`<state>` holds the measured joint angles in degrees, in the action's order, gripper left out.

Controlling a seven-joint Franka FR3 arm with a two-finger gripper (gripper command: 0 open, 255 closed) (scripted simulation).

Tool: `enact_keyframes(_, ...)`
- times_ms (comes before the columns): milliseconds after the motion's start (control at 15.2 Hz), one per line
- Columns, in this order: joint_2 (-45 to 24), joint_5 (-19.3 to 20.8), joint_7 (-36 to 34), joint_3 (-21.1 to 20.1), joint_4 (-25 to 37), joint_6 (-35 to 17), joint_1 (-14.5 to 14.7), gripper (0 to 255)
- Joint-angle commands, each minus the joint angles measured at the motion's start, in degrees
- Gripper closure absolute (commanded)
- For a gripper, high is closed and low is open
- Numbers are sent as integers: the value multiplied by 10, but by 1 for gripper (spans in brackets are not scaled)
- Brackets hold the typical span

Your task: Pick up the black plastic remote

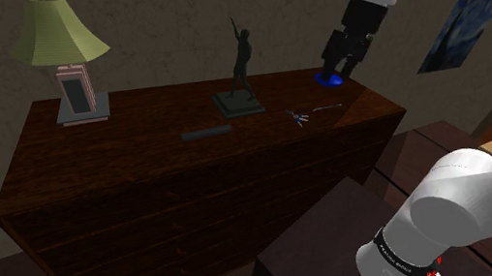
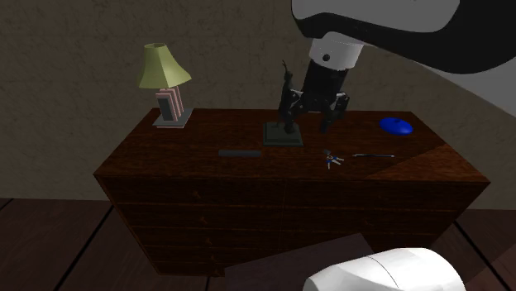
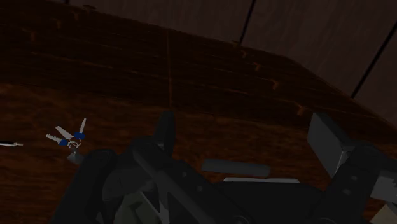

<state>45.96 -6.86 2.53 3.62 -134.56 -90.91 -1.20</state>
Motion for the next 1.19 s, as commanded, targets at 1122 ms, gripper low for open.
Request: enact_keyframes(1122,-332,36,291,38,75,-254,84,0)
